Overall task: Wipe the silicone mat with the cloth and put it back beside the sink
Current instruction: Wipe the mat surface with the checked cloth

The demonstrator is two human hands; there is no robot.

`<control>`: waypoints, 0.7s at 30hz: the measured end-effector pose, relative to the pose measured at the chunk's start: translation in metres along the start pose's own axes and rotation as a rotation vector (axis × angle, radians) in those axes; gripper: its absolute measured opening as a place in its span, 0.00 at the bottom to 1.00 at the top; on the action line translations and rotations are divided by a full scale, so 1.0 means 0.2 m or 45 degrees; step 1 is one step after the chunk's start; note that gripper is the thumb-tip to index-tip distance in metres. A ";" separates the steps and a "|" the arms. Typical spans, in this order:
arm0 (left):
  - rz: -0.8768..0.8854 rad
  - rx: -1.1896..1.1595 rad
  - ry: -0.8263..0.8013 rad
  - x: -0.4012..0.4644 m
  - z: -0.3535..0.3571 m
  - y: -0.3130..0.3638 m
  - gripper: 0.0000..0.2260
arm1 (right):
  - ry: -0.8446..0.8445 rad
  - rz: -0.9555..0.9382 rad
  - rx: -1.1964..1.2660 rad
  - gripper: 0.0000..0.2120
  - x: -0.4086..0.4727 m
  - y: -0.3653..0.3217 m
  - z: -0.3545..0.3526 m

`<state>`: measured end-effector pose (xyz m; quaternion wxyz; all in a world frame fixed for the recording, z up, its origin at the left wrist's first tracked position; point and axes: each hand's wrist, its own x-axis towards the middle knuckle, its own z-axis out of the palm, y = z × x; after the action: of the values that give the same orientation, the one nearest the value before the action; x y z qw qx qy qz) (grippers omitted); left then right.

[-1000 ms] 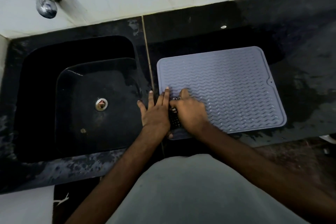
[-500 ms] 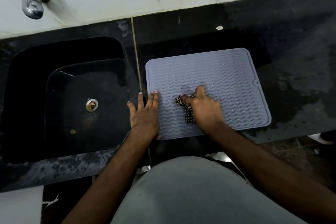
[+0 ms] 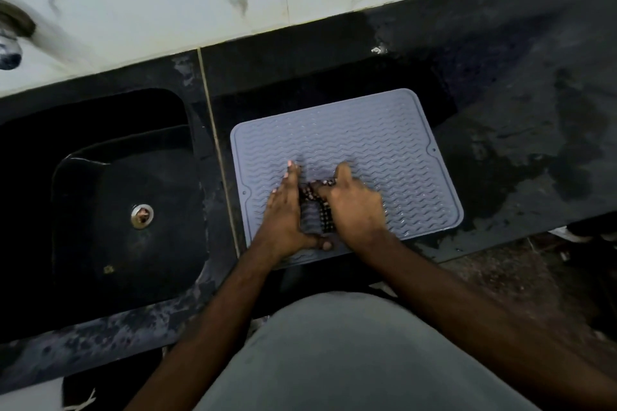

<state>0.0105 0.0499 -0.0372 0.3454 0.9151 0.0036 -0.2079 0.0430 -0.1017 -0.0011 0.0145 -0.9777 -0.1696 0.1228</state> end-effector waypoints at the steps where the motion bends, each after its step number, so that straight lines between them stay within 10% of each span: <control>1: 0.007 0.005 -0.010 0.00 0.00 0.00 0.73 | 0.017 0.007 -0.002 0.16 -0.01 0.05 0.00; 13: -0.103 0.286 -0.020 0.07 0.04 0.17 0.72 | 0.010 0.055 -0.071 0.18 -0.04 0.30 -0.04; 21: 0.200 0.099 0.028 0.23 0.17 0.41 0.65 | -0.082 0.106 -0.019 0.09 -0.03 0.30 -0.06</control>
<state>0.0522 -0.0395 -0.0266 0.3250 0.9275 -0.0725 -0.1700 0.0609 -0.1599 0.0078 -0.0034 -0.9796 -0.1300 0.1533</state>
